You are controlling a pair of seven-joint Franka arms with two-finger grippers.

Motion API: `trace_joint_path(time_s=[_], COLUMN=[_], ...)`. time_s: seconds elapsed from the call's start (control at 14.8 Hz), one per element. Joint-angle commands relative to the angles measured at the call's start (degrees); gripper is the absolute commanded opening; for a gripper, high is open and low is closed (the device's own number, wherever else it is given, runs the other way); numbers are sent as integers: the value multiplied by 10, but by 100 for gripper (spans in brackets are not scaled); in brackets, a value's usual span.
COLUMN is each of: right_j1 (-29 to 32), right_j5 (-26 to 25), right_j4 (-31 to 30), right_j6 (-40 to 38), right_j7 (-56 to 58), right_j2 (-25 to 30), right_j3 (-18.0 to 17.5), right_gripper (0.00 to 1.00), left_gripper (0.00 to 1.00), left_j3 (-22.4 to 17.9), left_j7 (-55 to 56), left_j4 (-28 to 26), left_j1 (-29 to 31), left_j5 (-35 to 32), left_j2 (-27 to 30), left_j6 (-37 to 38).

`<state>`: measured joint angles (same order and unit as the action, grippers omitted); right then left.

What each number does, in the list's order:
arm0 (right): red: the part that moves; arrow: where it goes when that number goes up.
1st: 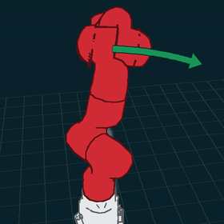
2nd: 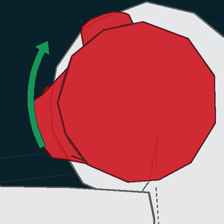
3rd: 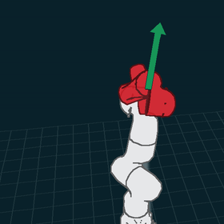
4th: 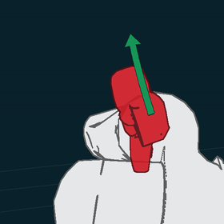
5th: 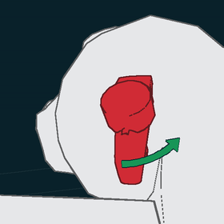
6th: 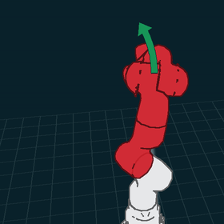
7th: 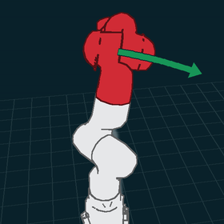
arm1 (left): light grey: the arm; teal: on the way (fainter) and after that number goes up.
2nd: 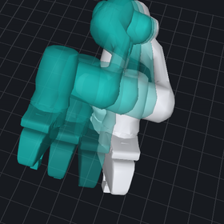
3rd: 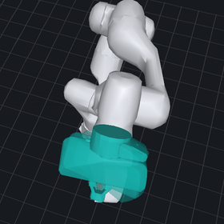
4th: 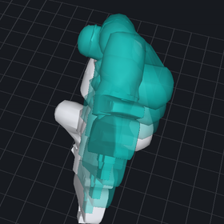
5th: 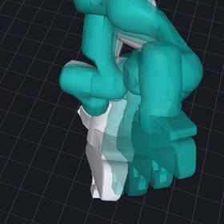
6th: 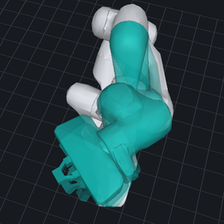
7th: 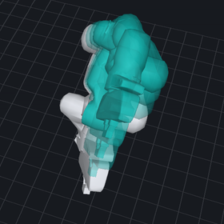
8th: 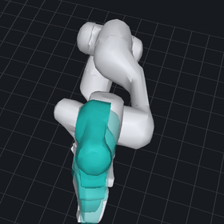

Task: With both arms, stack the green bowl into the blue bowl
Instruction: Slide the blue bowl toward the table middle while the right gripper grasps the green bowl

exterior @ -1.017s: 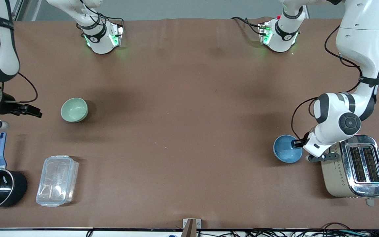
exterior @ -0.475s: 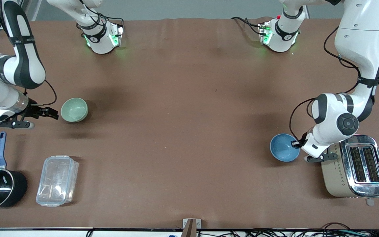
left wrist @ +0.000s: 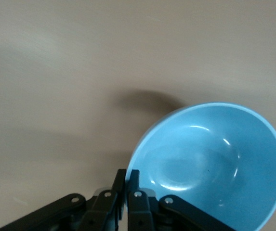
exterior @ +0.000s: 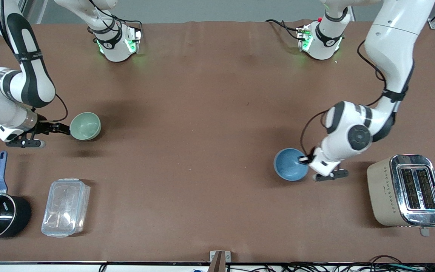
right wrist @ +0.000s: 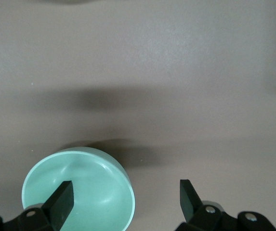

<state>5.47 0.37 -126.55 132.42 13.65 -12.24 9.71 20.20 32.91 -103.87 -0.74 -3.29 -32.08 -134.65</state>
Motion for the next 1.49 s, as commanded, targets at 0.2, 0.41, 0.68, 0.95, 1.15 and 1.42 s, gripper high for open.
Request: trace_joint_path(time_s=[0.2, 0.41, 0.68, 0.95, 1.15, 1.42], right_j1=[10, 10, 9, 9, 9, 5], right_j5=[10, 10, 10, 10, 11, 11], right_j4=[-15, -20, -23, -35, -40, -40], right_j6=[9, 9, 14, 15, 15, 14], right_j7=[10, 10, 10, 10, 10, 10], right_j2=[-16, -29, -46, -50, -52, -53], right_j3=[-6, -7, -7, -7, -7, -7], right_gripper=[97, 95, 93, 81, 65, 22], left_gripper=[0, 0, 0, 35, 100, 100], left_j3=[32, 22, -20, -38, -54, -77], left_j7=[264, 361, 421, 429, 423, 391], left_j4=[108, 162, 220, 221, 223, 232], left_j1=[-140, -231, -324, -343, -340, -292], left_j5=[-6, -11, -11, -9, -15, -11], left_j2=[-59, -111, -163, -159, -135, -47], left_j6=[32, 27, 23, 18, 21, 98])
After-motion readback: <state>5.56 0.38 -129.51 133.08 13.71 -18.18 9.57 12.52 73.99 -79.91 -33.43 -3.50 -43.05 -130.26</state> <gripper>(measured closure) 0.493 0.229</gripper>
